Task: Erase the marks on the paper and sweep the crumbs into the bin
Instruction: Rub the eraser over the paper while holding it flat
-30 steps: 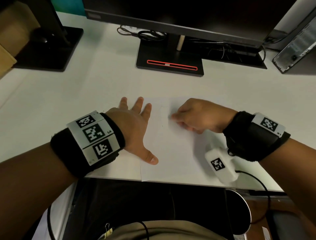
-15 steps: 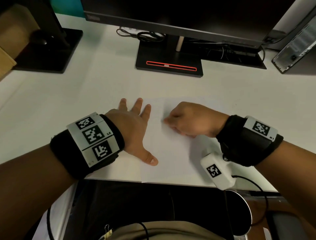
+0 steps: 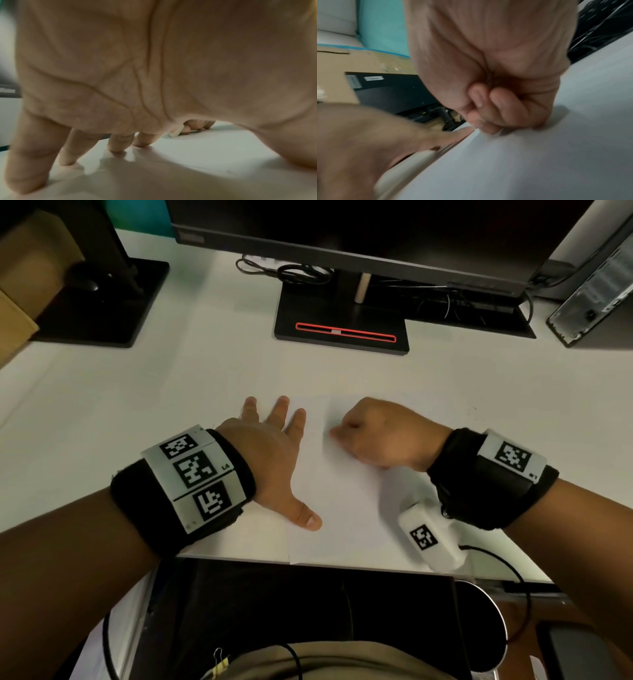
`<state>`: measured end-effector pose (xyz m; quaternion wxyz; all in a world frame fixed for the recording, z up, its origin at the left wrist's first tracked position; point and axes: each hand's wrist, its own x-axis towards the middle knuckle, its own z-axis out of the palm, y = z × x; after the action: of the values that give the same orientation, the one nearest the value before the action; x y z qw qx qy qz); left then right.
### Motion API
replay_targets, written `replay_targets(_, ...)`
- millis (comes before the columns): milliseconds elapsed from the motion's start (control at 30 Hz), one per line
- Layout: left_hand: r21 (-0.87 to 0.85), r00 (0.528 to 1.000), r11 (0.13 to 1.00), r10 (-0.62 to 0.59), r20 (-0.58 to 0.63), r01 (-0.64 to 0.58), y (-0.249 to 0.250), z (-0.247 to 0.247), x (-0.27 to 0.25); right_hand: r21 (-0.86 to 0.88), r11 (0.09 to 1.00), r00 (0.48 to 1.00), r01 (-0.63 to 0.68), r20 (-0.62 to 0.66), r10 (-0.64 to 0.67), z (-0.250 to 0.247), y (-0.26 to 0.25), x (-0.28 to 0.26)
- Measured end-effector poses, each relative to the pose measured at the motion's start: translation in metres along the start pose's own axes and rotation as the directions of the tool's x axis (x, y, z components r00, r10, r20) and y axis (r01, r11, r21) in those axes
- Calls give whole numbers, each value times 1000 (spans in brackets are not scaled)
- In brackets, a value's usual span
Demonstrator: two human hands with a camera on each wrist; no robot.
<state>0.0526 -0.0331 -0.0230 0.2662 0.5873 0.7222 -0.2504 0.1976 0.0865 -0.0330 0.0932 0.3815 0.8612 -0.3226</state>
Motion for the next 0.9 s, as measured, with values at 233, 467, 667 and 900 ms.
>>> replay_targets(233, 12, 1000, 1000, -1, -14, 2, 0, 1, 1, -16, 1000, 998, -22, -51, 21, -10, 1, 4)
replay_targets(467, 14, 1000, 1000, 3, -21, -3, -1, 2, 1, -33, 999, 1000, 3, -25, -4, -9, -3, 4)
replay_targets(667, 18, 1000, 1000, 1, -22, -1, 0, 1, 1, -71, 996, 996, 60, 63, -56, 7, -14, -1)
replay_targets(900, 2, 1000, 1000, 8, -29, -8, -2, 3, 0, -92, 993, 996, 80, 40, -76, 9, -19, 1)
